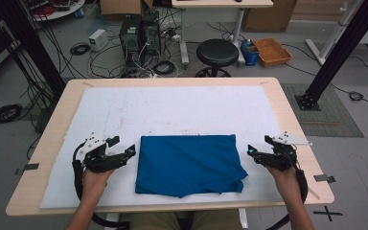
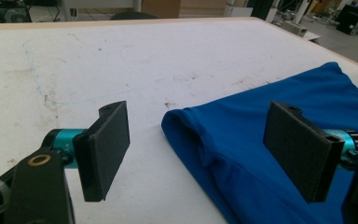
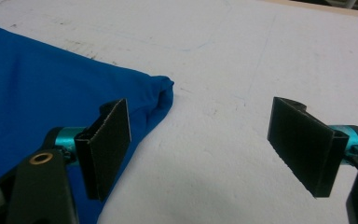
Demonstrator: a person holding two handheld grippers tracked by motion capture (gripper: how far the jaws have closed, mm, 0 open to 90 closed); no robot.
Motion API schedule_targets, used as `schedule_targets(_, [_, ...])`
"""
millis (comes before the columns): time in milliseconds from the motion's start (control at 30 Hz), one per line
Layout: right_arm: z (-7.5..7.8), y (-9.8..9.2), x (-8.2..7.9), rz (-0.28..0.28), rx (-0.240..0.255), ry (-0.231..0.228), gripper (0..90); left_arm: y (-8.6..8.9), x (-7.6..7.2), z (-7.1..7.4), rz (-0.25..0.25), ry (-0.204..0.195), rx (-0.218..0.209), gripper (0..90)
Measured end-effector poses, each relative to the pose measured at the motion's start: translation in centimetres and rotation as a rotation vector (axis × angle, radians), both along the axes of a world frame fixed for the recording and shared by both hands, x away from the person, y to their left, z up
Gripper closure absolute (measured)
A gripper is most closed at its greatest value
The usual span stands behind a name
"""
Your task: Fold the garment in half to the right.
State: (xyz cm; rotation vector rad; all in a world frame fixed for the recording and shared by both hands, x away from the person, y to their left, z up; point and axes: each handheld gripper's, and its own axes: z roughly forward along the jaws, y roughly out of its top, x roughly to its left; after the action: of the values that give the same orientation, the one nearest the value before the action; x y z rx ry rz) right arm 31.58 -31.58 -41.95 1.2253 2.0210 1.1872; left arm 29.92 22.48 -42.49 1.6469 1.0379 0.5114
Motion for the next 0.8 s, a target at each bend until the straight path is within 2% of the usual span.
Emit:
schedule_targets(200, [0.1, -0.3, -0.3, -0.005, -0.002, -0.016, 20.9, -0.7, -0.7, -0.1, -0.027, 0.03, 0.044, 22.7])
schedule_targets(400, [0.1, -0.2, -0.4, 0.01, -0.003, -0.02, 21.0, -2.1, -1.7, -0.7, -0.051, 0.122, 0.094, 22.7])
schedule_targets(567, [0.1, 0.2, -0.3, 0.014, 0.004, -0.017, 20.9, -3.7, -3.1, -1.4, -0.075, 0.183, 0.192, 23.5])
schedule_targets(667, [0.1, 0.9, -0.2, 0.038, -0.007, -0.015, 20.9, -4.6, -4.0, -1.7, -0.072, 0.19, 0.253, 25.5])
schedule_targets(800, [0.1, 2.0, 0.0, 0.071, -0.021, -0.014, 20.9, -4.9, -4.9, -2.1, -0.053, 0.222, 0.283, 29.9])
